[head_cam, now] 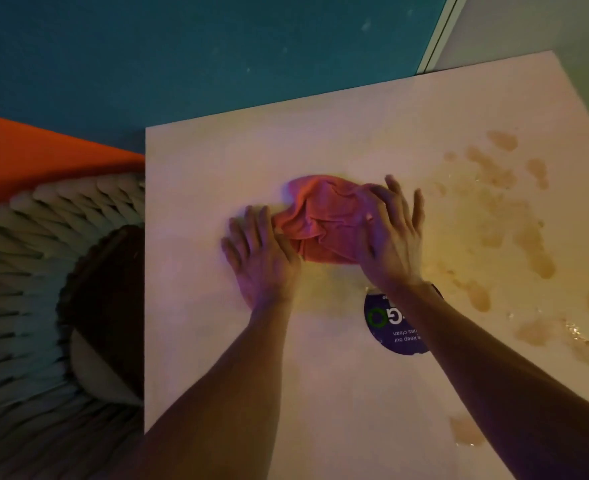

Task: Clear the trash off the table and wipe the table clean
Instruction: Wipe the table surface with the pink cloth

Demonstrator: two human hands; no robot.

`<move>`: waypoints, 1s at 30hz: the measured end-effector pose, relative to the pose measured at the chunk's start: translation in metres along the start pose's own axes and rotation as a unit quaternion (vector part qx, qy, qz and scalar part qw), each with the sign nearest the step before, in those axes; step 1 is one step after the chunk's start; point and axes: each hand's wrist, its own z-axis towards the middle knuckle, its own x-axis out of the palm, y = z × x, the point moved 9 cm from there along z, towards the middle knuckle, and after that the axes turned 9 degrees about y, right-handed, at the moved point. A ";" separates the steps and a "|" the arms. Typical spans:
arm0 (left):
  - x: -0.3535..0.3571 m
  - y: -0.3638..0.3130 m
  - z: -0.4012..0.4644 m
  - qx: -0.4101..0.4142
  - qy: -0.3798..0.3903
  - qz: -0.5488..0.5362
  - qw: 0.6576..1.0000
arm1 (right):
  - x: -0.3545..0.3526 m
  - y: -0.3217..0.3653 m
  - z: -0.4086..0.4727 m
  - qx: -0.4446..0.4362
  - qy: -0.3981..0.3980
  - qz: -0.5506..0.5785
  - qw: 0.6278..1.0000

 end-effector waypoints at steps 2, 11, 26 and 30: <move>0.000 0.002 0.000 0.002 0.002 0.006 1.000 | 0.020 0.015 0.024 0.016 0.038 -0.009 0.999; -0.007 -0.001 -0.001 -0.001 -0.027 0.003 1.000 | 0.068 0.017 0.036 -0.035 0.170 -0.100 0.980; -0.007 -0.001 -0.001 -0.006 -0.028 0.020 0.999 | 0.062 -0.019 0.054 -0.031 0.160 -0.088 0.983; -0.007 0.000 -0.002 -0.001 -0.023 0.017 1.000 | 0.049 -0.033 0.033 -0.062 0.184 -0.106 0.975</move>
